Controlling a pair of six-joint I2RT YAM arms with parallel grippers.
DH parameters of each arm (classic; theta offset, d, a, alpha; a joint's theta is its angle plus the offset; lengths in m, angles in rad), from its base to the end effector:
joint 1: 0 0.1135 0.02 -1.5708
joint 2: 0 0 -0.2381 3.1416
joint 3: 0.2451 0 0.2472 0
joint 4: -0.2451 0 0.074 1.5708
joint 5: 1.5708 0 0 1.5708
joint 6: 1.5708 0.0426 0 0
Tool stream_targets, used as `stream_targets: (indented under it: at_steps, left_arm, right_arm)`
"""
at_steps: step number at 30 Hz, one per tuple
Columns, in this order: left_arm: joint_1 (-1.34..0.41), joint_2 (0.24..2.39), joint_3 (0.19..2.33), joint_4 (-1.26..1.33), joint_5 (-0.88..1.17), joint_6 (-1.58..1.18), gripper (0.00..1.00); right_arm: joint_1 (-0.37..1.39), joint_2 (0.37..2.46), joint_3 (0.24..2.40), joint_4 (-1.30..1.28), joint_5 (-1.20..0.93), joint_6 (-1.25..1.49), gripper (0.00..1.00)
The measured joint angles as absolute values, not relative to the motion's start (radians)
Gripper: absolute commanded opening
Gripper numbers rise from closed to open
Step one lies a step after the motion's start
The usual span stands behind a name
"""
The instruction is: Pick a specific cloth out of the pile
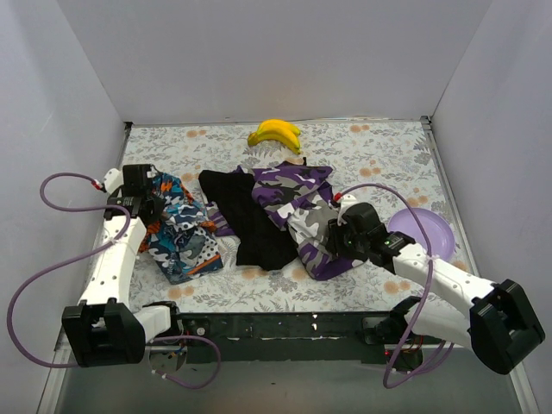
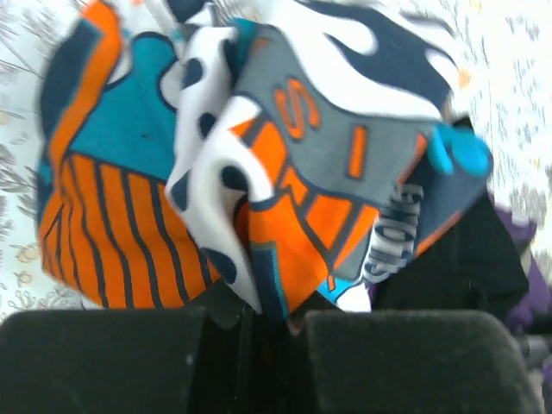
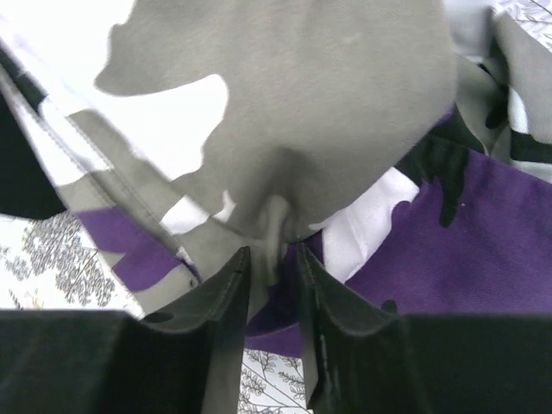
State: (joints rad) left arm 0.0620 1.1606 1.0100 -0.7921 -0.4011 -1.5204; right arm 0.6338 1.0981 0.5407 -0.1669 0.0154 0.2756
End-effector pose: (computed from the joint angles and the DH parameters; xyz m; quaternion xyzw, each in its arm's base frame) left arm 0.2362 0.0313 0.2636 -0.7061 0.6114 -0.0604 0.3520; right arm 0.1891 0.1381 0.1723 -0.1593 0.8977 0.1741 0.3721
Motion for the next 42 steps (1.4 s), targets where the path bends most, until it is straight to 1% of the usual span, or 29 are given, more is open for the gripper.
stream_targets:
  at_steps: [1,2,3,4,5,8,11,14,16,18,21,23,24,26,29,32,33,34,35,36,37,42]
  left_arm:
    - [0.06,1.142,0.988,-0.777,-0.358,-1.501,0.0]
    - [0.059,1.133,0.972,-0.764,-0.318,-1.485,0.0]
    - [0.057,1.127,0.955,-0.75,-0.281,-1.472,0.0]
    - [0.057,1.124,0.945,-0.739,-0.25,-1.461,0.0]
    - [0.057,1.122,0.935,-0.73,-0.206,-1.448,0.0]
    - [0.057,1.119,0.929,-0.704,-0.099,-1.422,0.0]
    - [0.057,1.104,0.929,-0.688,-0.05,-1.409,0.0]
    - [0.057,1.092,0.929,-0.679,-0.025,-1.402,0.0]
    - [0.057,1.089,0.929,-0.675,-0.01,-1.402,0.0]
    - [0.057,1.089,0.929,-0.672,0.001,-1.402,0.0]
    - [0.057,1.089,0.929,-0.672,0.008,-1.402,0.0]
    - [0.057,1.089,0.929,-0.673,0.009,-1.402,0.0]
    - [0.057,1.089,0.929,-0.673,0.01,-1.402,0.0]
    - [0.057,1.089,0.929,-0.673,0.012,-1.401,0.0]
    - [0.057,1.089,0.928,-0.673,0.019,-1.4,0.0]
    - [0.057,1.087,0.923,-0.672,0.032,-1.398,0.0]
    - [0.057,1.087,0.922,-0.672,0.036,-1.398,0.0]
    - [0.057,1.087,0.921,-0.672,0.039,-1.398,0.0]
    - [0.057,1.087,0.92,-0.671,0.043,-1.397,0.0]
    - [0.057,1.086,0.917,-0.67,0.046,-1.397,0.0]
    - [0.057,1.085,0.915,-0.67,0.047,-1.396,0.0]
    - [0.057,1.084,0.911,-0.666,0.075,-1.394,0.0]
  right_arm:
    - [0.634,1.091,0.542,-0.171,0.001,0.266,0.48]
    - [0.634,1.085,0.548,-0.181,-0.012,0.258,0.62]
    - [0.634,1.079,0.557,-0.191,-0.022,0.251,0.74]
    - [0.634,1.072,0.569,-0.201,-0.031,0.241,0.76]
    - [0.635,1.064,0.583,-0.213,-0.035,0.235,0.9]
    - [0.635,1.031,0.635,-0.256,-0.024,0.221,0.92]
    - [0.666,0.982,0.69,-0.283,0.027,0.182,0.93]
    - [0.794,0.96,0.748,-0.28,0.062,0.123,0.93]
    - [0.876,0.991,0.786,-0.271,0.059,0.091,0.93]
    - [0.957,1.068,0.838,-0.252,0.052,0.059,0.93]
    - [1.038,1.285,0.946,-0.223,0.053,0.018,0.92]
    - [1.056,1.41,1.003,-0.213,0.064,0.015,0.93]
    - [1.059,1.473,1.032,-0.213,0.076,0.021,0.96]
    - [1.06,1.585,1.095,-0.215,0.108,0.036,0.97]
    - [1.06,1.709,1.163,-0.21,0.14,0.057,0.98]
    - [1.063,1.797,1.209,-0.215,0.168,0.067,0.9]
    - [1.064,1.82,1.222,-0.216,0.178,0.072,0.79]
    - [1.064,1.847,1.238,-0.218,0.187,0.076,0.7]
    - [1.064,1.875,1.252,-0.217,0.202,0.082,0.58]
    - [1.064,1.883,1.255,-0.216,0.204,0.08,0.16]
    - [1.064,1.888,1.256,-0.216,0.21,0.083,0.02]
    - [1.058,1.864,1.258,-0.233,0.205,0.091,0.01]
